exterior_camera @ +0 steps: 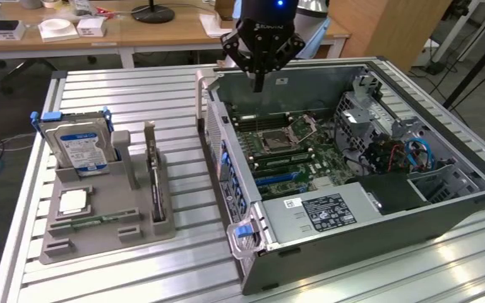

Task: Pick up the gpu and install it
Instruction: 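Reach for the gpu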

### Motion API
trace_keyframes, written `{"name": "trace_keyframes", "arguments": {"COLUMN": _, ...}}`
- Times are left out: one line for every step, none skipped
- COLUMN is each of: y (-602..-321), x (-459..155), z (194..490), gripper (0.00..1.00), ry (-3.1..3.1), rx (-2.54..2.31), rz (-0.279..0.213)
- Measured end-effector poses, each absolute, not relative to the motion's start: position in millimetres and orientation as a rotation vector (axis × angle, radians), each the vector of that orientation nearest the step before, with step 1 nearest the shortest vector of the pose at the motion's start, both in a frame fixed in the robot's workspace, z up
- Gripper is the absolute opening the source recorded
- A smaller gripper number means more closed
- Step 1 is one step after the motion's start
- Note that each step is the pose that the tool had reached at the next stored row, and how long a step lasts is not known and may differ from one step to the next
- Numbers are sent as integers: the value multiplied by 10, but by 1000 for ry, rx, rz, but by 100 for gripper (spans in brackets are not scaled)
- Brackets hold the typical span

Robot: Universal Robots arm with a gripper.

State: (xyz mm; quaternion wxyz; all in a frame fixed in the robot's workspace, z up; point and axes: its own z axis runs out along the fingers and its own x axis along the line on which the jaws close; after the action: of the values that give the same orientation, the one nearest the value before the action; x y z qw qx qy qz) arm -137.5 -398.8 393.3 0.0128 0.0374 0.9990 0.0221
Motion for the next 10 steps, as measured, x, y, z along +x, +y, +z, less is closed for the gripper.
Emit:
{"name": "trace_keyframes", "arguments": {"y": -3988, "x": -1386, "z": 3933, "gripper": 11, "ry": 3113, "rx": 116, "rz": 69}}
{"name": "trace_keyframes", "arguments": {"y": -3988, "x": -1397, "z": 3933, "gripper": 11, "ry": 3113, "rx": 117, "rz": 69}}
{"name": "trace_keyframes", "arguments": {"y": -3988, "x": -1408, "z": 3933, "gripper": 11, "ry": 3113, "rx": 117, "rz": 69}}
{"name": "trace_keyframes", "arguments": {"y": -3988, "x": -1419, "z": 3933, "gripper": 11, "ry": 3113, "rx": 117, "rz": 69}}
{"name": "trace_keyframes", "arguments": {"y": -3988, "x": -1431, "z": 3933, "gripper": 11, "ry": 3113, "rx": 117, "rz": 69}}
{"name": "trace_keyframes", "arguments": {"y": -3988, "x": -1444, "z": 3933, "gripper": 11, "ry": 3113, "rx": 117, "rz": 69}}
{"name": "trace_keyframes", "arguments": {"y": -3988, "x": -1458, "z": 3933, "gripper": 11, "ry": 3113, "rx": 117, "rz": 69}}
{"name": "trace_keyframes", "arguments": {"y": -3988, "x": -1471, "z": 3933, "gripper": 11, "ry": 3113, "rx": 117, "rz": 69}}
{"name": "trace_keyframes", "arguments": {"y": -3988, "x": -1483, "z": 3933, "gripper": 11, "ry": 3113, "rx": 117, "rz": 69}}
{"name": "trace_keyframes", "arguments": {"y": -3988, "x": -1494, "z": 3933, "gripper": 11, "ry": 3113, "rx": 117, "rz": 69}}
